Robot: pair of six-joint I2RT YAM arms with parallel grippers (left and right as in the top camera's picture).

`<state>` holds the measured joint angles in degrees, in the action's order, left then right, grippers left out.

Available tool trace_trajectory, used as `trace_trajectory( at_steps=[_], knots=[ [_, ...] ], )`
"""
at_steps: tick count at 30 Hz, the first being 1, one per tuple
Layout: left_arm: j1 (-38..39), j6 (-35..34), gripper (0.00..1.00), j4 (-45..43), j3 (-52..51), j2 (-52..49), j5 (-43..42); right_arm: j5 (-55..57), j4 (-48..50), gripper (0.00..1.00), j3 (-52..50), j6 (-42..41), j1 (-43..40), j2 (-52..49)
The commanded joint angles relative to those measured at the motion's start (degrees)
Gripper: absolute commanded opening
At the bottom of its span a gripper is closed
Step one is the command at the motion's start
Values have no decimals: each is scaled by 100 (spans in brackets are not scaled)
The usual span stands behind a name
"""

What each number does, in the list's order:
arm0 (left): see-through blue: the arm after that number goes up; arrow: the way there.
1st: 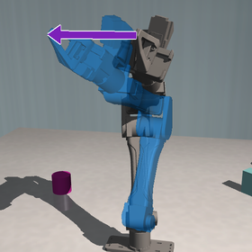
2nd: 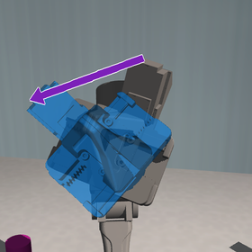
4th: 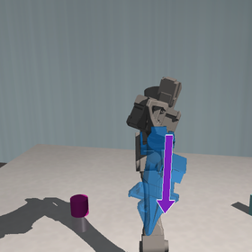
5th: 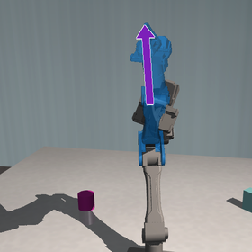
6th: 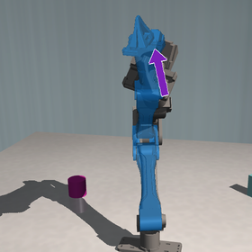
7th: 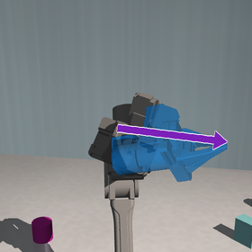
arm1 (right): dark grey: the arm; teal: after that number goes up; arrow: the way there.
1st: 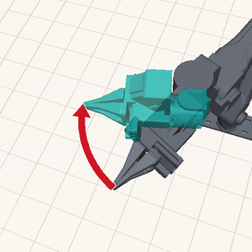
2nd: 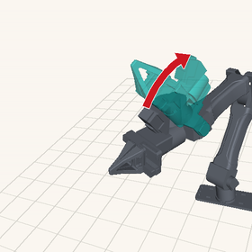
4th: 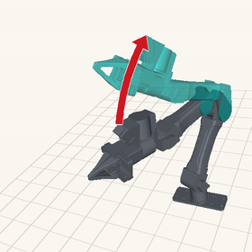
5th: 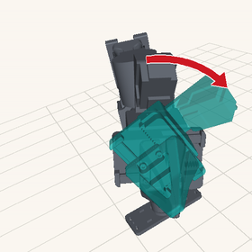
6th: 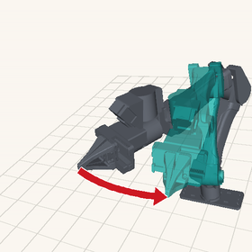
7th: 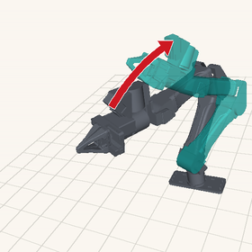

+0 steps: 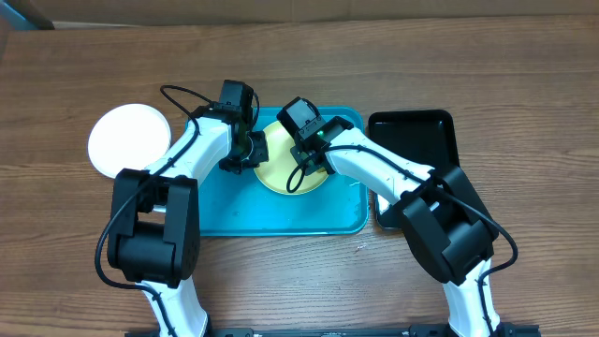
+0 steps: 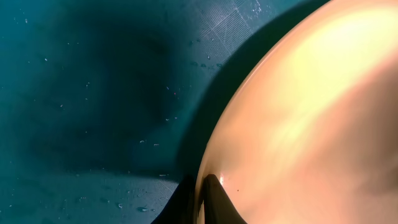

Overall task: Clean dirty plates on tray and stack at the side
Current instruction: 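Wipe the yellow plate with the sponge using the right gripper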

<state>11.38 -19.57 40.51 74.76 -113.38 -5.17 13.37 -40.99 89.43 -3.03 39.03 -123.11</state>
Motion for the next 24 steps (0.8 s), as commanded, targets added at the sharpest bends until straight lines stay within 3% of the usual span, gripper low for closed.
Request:
trace_trajectory(
  at_steps=[1, 11, 24],
  knots=[
    [35, -13, 6, 59, -90, -138, 20, -627, -131, 4, -138, -175, -15, -186],
    [33, -13, 6, 57, -90, -138, 20, -1832, -466, 4, -81, -192, -15, -173],
    [35, -11, 6, 61, -90, -138, 20, -3923, -697, 4, 1397, -603, -885, -107]
  ],
)
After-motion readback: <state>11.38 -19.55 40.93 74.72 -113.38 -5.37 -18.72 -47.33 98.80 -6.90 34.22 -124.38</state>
